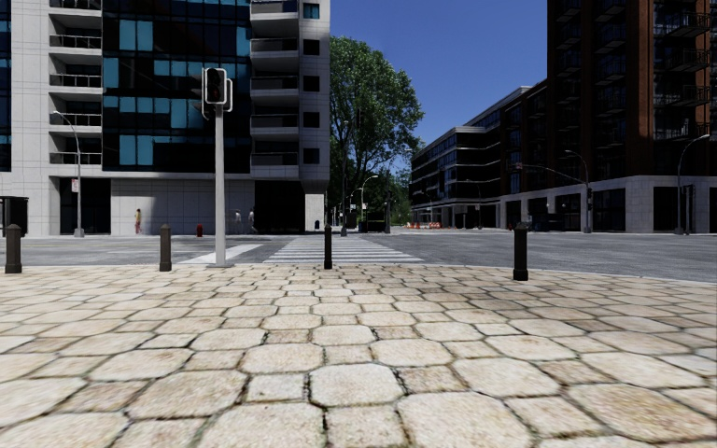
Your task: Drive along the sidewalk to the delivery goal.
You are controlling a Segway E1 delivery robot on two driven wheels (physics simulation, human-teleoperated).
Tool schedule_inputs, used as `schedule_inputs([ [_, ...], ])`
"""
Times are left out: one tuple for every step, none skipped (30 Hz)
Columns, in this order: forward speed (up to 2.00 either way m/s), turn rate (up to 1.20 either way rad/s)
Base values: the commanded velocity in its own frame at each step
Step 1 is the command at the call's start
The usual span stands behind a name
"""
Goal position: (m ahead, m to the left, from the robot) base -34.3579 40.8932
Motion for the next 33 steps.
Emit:
schedule_inputs([
  [0.0, 0.0],
  [0.0, 0.0],
  [0.0, 0.0],
  [0.0, 0.0],
  [0.0, 0.0],
  [0.0, 0.0],
  [0.0, 0.0],
  [0.0, 0.0],
  [0.0, 0.0],
  [0.0, 0.0],
  [0.0, 0.0],
  [0.0, 0.0],
  [0.0, 0.0],
  [0.0, 0.0],
  [0.0, 0.0],
  [0.0, 0.0],
  [0.0, 0.0],
  [0.0, 0.0],
  [0.0, 0.0],
  [0.0, 0.0],
  [0.0, 0.0],
  [0.0, 0.0],
  [0.0, 0.0],
  [0.0, 0.0],
  [0.0, 0.0],
  [0.0, 0.0],
  [0.0, 0.0],
  [0.0, 0.0],
  [0.0, 0.0],
  [0.0, 0.0],
  [0.01, 0.0],
  [0.27, 0.04],
  [0.51, 0.12],
])
